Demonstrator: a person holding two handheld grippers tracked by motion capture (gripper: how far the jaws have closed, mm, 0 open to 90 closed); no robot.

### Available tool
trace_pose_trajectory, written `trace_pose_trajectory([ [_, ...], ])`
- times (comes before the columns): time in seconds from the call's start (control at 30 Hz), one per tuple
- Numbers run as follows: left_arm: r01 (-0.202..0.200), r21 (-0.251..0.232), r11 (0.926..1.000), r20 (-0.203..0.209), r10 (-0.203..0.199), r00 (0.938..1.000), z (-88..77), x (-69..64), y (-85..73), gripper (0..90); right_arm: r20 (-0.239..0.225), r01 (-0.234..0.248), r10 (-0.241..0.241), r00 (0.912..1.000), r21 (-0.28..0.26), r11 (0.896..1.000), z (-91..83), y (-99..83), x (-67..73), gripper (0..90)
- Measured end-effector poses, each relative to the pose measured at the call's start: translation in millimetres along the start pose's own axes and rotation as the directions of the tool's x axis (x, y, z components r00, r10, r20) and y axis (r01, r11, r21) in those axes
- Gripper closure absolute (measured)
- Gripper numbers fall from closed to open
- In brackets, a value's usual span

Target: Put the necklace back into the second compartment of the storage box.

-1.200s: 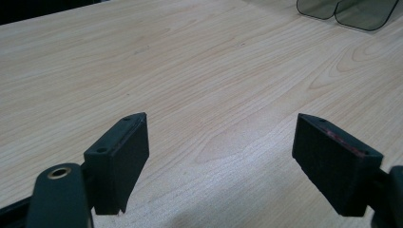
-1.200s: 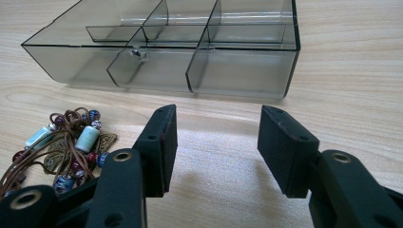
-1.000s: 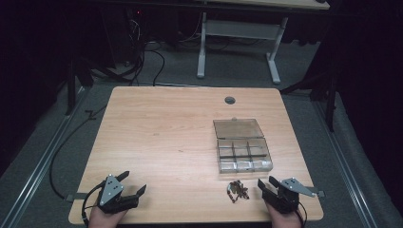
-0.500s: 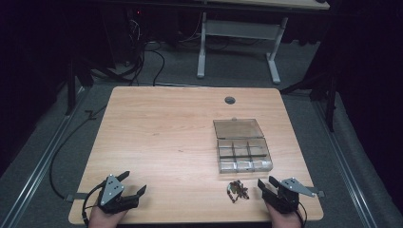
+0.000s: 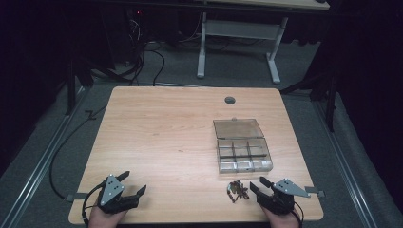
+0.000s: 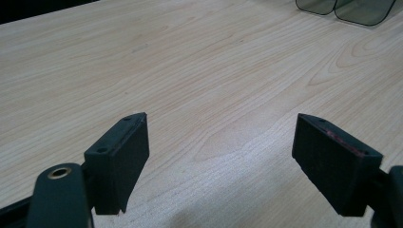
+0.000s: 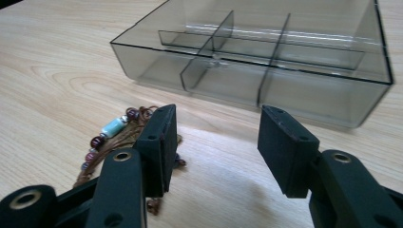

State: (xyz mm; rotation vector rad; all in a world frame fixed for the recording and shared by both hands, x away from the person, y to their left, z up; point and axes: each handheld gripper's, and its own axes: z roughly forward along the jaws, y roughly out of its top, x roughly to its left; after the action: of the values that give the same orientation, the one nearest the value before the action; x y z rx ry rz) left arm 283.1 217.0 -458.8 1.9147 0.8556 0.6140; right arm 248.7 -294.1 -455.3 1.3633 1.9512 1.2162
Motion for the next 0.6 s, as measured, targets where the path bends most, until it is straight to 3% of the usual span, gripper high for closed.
trace_pose_trajectory([
  [0.27,0.006,0.003,1.0000,-0.008,-0.006,1.0000,-1.4,0.6,-0.9,20.8,-0.035,0.004,-0.003,0.9994,0.022,1.000,0.3,6.2,11.6,49.8],
  [0.47,0.010,-0.004,0.9999,-0.005,-0.010,0.9999,-2.8,1.1,-1.8,20.9,-0.025,0.011,-0.008,0.9997,0.152,0.988,-0.5,17.8,14.2,49.1],
  [0.5,0.011,-0.004,0.9999,-0.004,-0.011,0.9999,-2.8,1.2,-1.7,20.8,-0.028,0.003,0.002,0.9996,0.191,0.982,-2.4,22.2,13.5,47.6],
  [0.6,0.008,-0.003,1.0000,-0.005,-0.008,1.0000,-2.8,0.8,-1.7,20.9,-0.022,-0.004,0.010,0.9997,0.230,0.973,-3.0,25.3,13.0,47.2],
])
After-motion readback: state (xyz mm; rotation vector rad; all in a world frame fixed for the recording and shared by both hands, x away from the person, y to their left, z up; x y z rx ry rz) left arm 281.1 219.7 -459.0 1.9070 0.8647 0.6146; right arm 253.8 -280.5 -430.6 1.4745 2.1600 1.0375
